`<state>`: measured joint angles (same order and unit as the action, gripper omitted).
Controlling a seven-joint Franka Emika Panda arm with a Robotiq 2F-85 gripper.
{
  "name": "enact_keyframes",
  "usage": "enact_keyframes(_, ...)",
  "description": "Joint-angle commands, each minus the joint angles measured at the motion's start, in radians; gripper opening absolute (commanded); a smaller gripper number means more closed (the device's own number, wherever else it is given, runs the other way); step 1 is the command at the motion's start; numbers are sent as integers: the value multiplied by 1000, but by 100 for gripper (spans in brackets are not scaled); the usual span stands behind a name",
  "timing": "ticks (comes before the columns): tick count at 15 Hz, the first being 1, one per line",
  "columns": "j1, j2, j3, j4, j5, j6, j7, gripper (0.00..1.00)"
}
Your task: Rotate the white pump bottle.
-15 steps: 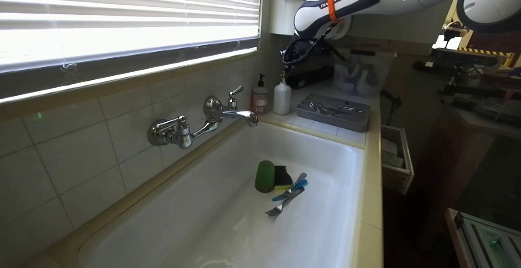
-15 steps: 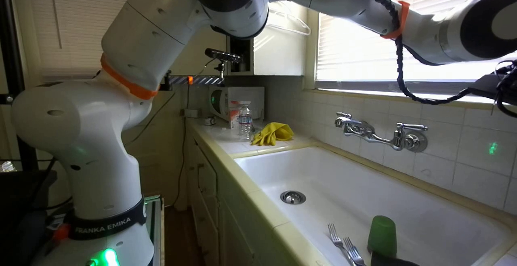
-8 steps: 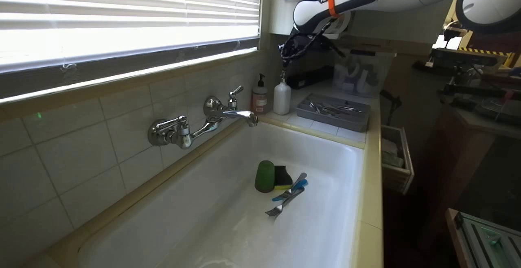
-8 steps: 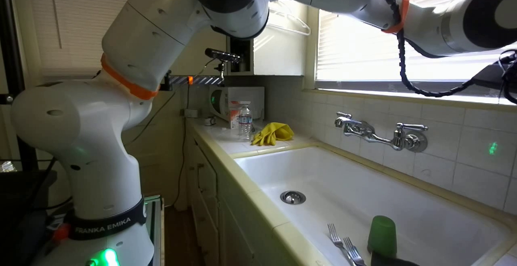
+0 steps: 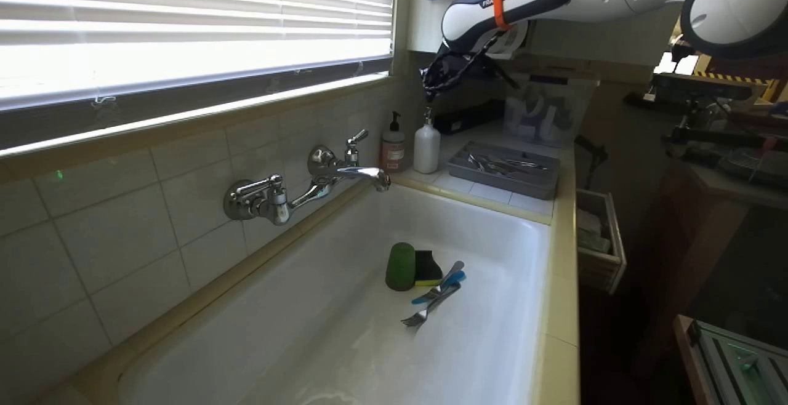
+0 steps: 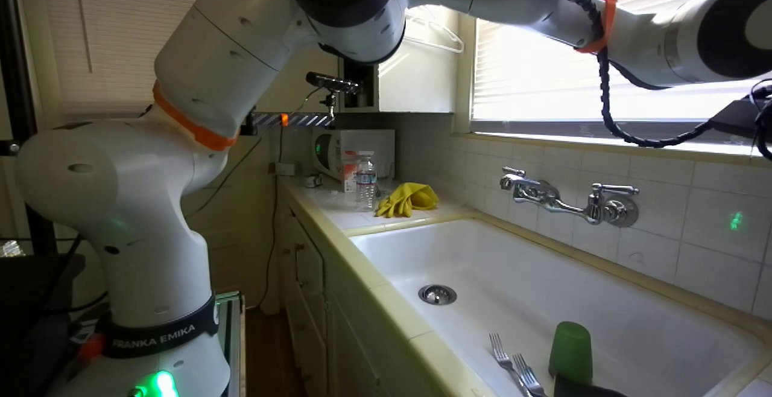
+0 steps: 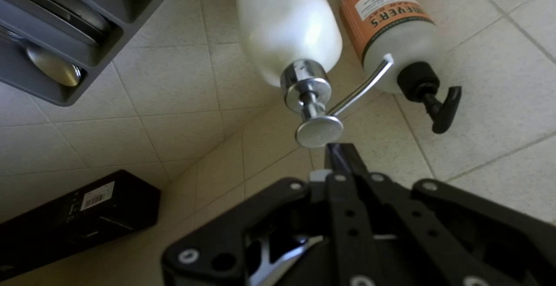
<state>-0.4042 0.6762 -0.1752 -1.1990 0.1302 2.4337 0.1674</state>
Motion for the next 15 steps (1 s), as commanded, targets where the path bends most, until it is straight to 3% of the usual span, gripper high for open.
enact_keyframes(1,-25,50,14,74,35,-38,-25,0)
enact_keyframes(15,-39,73,39,104,17,-119,-26,0)
